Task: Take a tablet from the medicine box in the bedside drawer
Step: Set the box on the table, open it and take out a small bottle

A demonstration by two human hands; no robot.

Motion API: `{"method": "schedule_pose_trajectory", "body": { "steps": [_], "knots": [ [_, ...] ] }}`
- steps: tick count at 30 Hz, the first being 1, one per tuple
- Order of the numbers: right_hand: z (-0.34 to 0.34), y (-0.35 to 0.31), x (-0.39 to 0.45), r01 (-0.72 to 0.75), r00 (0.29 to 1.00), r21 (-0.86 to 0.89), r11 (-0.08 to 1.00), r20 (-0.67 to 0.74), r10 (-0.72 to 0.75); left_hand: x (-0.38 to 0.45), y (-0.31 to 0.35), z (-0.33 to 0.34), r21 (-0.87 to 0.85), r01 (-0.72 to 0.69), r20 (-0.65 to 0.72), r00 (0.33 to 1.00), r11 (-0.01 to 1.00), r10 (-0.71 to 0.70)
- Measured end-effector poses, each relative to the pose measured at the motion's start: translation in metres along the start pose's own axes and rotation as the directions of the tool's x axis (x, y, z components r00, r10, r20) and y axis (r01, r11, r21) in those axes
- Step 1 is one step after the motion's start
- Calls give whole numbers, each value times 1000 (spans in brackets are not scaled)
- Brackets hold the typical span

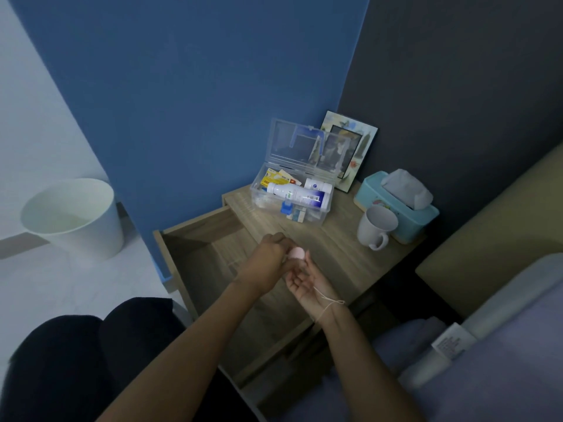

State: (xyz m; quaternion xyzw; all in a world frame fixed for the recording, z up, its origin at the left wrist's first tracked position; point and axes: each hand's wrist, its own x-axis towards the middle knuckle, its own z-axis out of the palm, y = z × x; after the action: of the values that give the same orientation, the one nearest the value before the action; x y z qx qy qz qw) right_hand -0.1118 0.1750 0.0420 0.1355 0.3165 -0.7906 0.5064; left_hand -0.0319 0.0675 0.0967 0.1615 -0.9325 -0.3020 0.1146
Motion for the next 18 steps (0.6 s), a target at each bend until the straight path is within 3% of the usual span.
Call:
{"method": "schedule_pose_trajectory", "body": {
  "steps": [5, 8, 12, 18],
  "knots": [
    [0, -4, -4, 44, 998, -30, 999, 55, -42, 0, 5, -3, -59, 34, -33, 999, 998, -36],
    [2, -7, -5, 44, 997, -17, 999, 64, -42, 2, 6, -10, -168, -48, 49, 997, 985, 57],
    [2, -9, -5, 32, 997, 16, 999, 65, -33, 9, 7, -17, -115, -154, 68, 984, 981, 163],
    [-1, -11, -10, 17, 996, 45, 999, 85, -21, 17, 10, -18, -93, -16, 69, 997, 996, 23]
  ]
}}
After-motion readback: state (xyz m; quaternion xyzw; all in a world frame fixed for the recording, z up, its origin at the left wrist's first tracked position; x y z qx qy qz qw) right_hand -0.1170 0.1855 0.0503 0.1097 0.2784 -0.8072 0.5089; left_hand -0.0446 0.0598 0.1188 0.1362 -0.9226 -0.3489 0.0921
